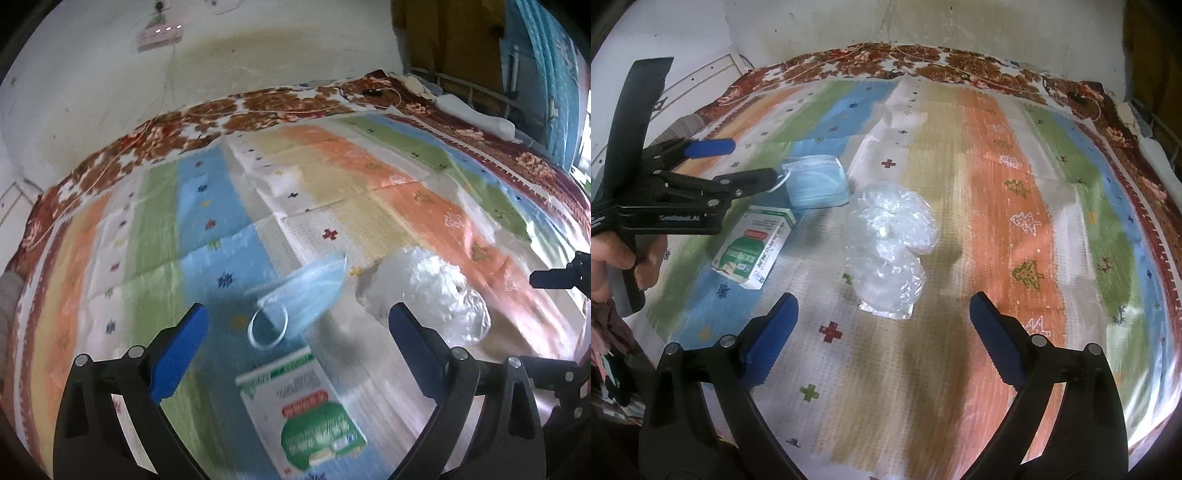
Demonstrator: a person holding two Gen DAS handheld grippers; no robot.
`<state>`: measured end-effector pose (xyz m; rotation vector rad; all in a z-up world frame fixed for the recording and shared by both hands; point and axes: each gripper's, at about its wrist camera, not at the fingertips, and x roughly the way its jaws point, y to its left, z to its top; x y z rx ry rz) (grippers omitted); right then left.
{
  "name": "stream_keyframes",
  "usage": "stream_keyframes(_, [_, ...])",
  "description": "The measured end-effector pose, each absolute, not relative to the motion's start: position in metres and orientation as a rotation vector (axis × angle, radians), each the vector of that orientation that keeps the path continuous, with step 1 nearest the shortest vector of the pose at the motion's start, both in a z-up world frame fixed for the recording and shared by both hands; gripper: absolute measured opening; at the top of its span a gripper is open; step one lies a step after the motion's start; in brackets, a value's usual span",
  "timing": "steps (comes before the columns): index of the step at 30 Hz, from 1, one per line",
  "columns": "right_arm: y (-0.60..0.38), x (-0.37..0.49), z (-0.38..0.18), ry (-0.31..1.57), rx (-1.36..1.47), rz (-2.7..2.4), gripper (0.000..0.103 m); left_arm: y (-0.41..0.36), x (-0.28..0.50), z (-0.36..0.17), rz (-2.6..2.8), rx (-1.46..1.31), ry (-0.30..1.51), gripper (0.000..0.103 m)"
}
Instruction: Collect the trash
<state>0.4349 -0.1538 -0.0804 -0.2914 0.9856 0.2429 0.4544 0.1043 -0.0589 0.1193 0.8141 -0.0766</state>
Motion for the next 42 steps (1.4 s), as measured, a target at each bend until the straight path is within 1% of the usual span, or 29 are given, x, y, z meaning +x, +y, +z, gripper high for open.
stream_keyframes(2, [-0.155,0.441,-0.084,0.992,-0.284,0.243,0.086,0.101,0.462,-0.063,-0.091,0.145,0.813,0.095])
stream_keyframes(4, [-0.155,0.449,-0.088,1.005,-0.274,0.253,0.077,0.099,0.472,-0.068,-0.109,0.161,0.826,0.095])
stream_keyframes(5, [-0.154,0.451,-0.089,1.009,-0.272,0.257,0.076,0.099,0.476,-0.072,-0.120,0.160,0.843,0.094])
stream_keyframes(6, [-0.154,0.454,-0.091,1.013,-0.267,0.261,0.074,0.099,0.481,-0.076,-0.133,0.162,0.869,0.090])
stream_keyframes(8, [-0.152,0.458,-0.094,1.018,-0.260,0.268,0.072,0.100,0.490,-0.085,-0.144,0.181,0.895,0.087])
stream_keyframes(9, [-0.151,0.460,-0.096,1.023,-0.257,0.275,0.068,0.102,0.492,-0.087,-0.141,0.185,0.895,0.086])
stream_keyframes(10, [-0.151,0.461,-0.098,1.030,-0.258,0.278,0.063,0.105,0.494,-0.090,-0.147,0.170,0.902,0.084])
stream_keyframes(11, [-0.151,0.462,-0.100,1.037,-0.257,0.281,0.060,0.107,0.496,-0.092,-0.152,0.157,0.911,0.077])
stream_keyframes(12, [-0.151,0.463,-0.102,1.042,-0.254,0.287,0.055,0.110,0.498,-0.095,-0.157,0.143,0.919,0.065])
stream_keyframes(13, [-0.151,0.465,-0.104,1.049,-0.263,0.283,0.050,0.110,0.498,-0.097,-0.166,0.135,0.928,0.058])
stream_keyframes(14, [-0.151,0.466,-0.106,1.053,-0.272,0.276,0.045,0.110,0.498,-0.099,-0.176,0.129,0.938,0.042])
stream_keyframes(15, [-0.152,0.467,-0.107,1.056,-0.265,0.281,0.035,0.110,0.497,-0.101,-0.185,0.124,0.946,0.023])
stream_keyframes(16, [-0.153,0.468,-0.107,1.060,-0.250,0.291,0.027,0.110,0.496,-0.104,-0.199,0.120,0.959,0.015])
stream_keyframes(17, [-0.153,0.468,-0.106,1.060,-0.245,0.295,0.023,0.109,0.495,-0.106,-0.204,0.125,0.969,0.004])
stream_keyframes(18, [-0.152,0.469,-0.106,1.060,-0.245,0.300,0.015,0.107,0.493,-0.108,-0.202,0.138,0.975,0.002])
stream_keyframes(24, [-0.143,0.465,-0.100,1.042,-0.270,0.313,0.005,0.108,0.488,-0.099,-0.167,0.094,0.961,0.001])
stream_keyframes(31, [-0.144,0.454,-0.075,0.976,-0.281,0.281,0.002,0.118,0.480,-0.069,-0.090,-0.054,0.926,0.000])
stream_keyframes(37, [-0.148,0.430,-0.051,0.947,-0.261,0.258,0.002,0.119,0.452,-0.039,0.011,-0.148,0.938,0.000])
stream_keyframes(42, [-0.149,0.403,-0.028,0.912,-0.234,0.270,0.002,0.111,0.429,-0.022,0.054,-0.151,0.945,0.000])
